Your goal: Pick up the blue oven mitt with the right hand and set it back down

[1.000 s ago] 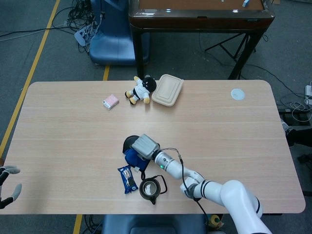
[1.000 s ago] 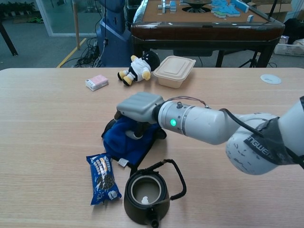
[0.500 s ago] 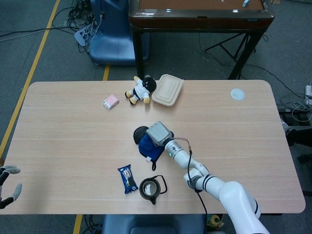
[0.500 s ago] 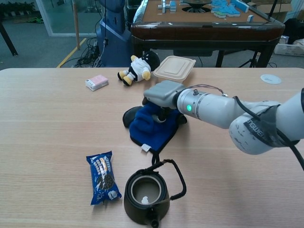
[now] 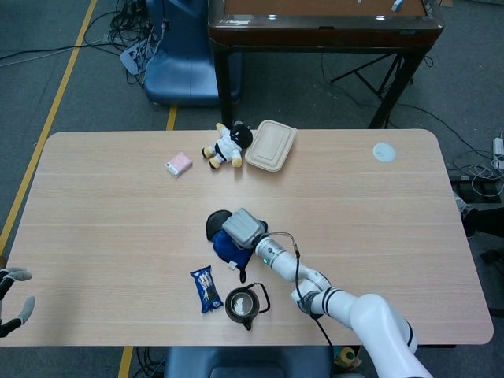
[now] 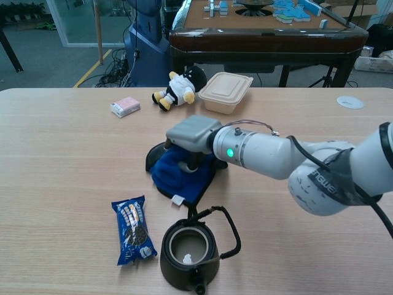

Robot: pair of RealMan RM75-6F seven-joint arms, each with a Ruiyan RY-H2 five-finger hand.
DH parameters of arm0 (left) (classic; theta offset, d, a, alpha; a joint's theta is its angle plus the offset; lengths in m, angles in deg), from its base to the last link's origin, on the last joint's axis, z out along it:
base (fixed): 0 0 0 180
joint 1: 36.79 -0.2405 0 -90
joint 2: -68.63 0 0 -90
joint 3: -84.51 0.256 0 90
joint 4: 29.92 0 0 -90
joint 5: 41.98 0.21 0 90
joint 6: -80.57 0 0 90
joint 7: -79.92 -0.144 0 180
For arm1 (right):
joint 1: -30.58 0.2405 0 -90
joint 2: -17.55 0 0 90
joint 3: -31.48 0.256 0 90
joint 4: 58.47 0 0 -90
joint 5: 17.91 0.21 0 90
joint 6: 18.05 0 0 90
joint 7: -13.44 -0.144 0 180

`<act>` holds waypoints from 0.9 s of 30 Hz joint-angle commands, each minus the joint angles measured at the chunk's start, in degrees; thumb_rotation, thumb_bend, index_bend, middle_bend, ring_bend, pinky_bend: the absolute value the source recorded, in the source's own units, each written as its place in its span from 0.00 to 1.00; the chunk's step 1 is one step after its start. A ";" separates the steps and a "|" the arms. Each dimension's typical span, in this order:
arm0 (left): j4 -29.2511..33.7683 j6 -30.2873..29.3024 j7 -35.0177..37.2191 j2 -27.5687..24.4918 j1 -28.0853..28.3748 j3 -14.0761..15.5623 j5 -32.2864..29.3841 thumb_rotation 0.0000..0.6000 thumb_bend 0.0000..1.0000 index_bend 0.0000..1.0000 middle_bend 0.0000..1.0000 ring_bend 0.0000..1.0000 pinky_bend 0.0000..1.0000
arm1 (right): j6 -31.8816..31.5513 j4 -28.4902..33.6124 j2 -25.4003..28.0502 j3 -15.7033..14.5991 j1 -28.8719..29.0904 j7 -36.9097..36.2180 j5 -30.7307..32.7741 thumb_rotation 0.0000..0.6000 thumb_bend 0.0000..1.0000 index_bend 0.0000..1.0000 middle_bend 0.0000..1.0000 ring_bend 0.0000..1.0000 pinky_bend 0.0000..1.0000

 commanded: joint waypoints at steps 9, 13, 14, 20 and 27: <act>0.06 -0.78 0.35 -0.12 -0.48 0.13 0.28 1.00 0.30 0.39 0.32 0.26 0.26 | -1.58 5.10 2.99 -1.42 -0.86 2.43 -1.61 1.00 0.65 0.68 0.58 0.53 0.70; 0.00 -0.99 0.47 -0.10 -0.61 0.21 0.50 1.00 0.30 0.39 0.32 0.26 0.26 | 0.52 0.69 2.68 -0.38 -1.20 4.14 0.83 1.00 0.65 0.68 0.58 0.53 0.70; -0.02 -1.00 0.50 -0.08 -0.61 0.24 0.58 1.00 0.30 0.39 0.32 0.26 0.26 | 1.05 -0.72 2.59 -0.02 -1.31 4.62 1.56 1.00 0.65 0.68 0.58 0.53 0.70; -0.01 -1.06 0.61 -0.11 -0.58 0.23 0.83 1.00 0.30 0.39 0.32 0.26 0.26 | 1.47 -5.59 3.17 2.23 -1.63 6.65 4.47 1.00 0.65 0.68 0.58 0.53 0.70; 0.10 -1.35 0.96 -0.25 -0.56 0.18 1.28 1.00 0.30 0.39 0.32 0.26 0.26 | -3.48 1.27 9.25 3.96 -4.44 4.80 5.35 1.00 0.64 0.68 0.58 0.53 0.70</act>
